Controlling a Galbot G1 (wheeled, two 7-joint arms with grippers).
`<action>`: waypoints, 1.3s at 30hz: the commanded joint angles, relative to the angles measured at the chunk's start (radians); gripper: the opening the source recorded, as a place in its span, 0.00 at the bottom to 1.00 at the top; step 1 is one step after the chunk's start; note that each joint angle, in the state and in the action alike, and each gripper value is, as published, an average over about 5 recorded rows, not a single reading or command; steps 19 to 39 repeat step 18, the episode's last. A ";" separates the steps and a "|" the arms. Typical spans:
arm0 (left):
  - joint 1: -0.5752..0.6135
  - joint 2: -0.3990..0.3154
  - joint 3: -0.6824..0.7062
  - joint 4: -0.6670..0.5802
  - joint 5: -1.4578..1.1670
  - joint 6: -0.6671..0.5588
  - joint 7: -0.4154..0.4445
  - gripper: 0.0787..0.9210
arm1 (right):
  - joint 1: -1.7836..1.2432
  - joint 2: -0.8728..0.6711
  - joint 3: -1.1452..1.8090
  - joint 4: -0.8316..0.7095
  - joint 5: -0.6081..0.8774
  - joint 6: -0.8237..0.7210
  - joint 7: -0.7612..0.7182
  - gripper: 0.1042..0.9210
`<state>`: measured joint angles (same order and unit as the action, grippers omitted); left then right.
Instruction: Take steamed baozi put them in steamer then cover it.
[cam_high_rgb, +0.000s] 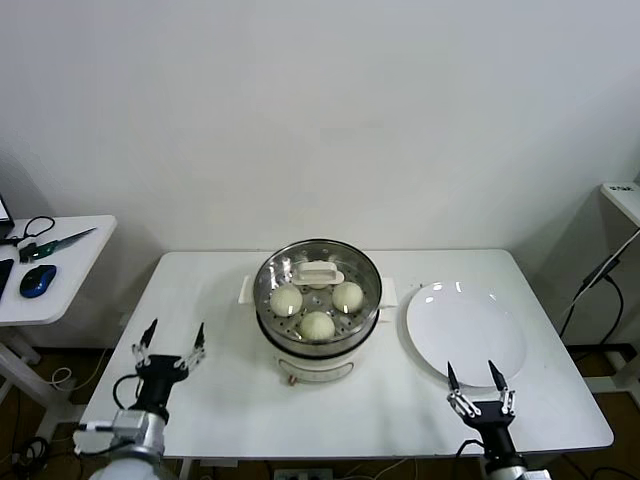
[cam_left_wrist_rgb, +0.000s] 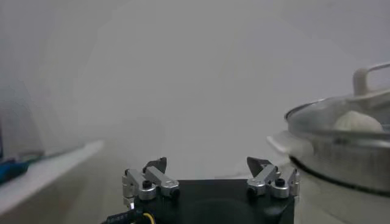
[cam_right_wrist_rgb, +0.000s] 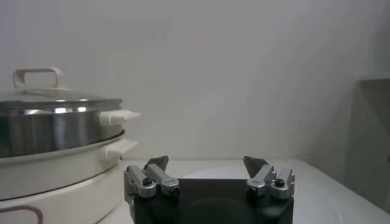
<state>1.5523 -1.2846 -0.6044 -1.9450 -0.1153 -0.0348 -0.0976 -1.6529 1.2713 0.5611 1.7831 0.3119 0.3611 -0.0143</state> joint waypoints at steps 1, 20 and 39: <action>0.078 -0.010 -0.058 0.092 -0.176 -0.163 -0.015 0.88 | 0.003 -0.001 -0.010 -0.025 0.006 0.014 0.000 0.88; 0.081 -0.021 -0.044 0.108 -0.163 -0.183 0.003 0.88 | 0.006 0.003 -0.017 -0.024 0.007 0.012 0.002 0.88; 0.081 -0.021 -0.044 0.108 -0.163 -0.183 0.003 0.88 | 0.006 0.003 -0.017 -0.024 0.007 0.012 0.002 0.88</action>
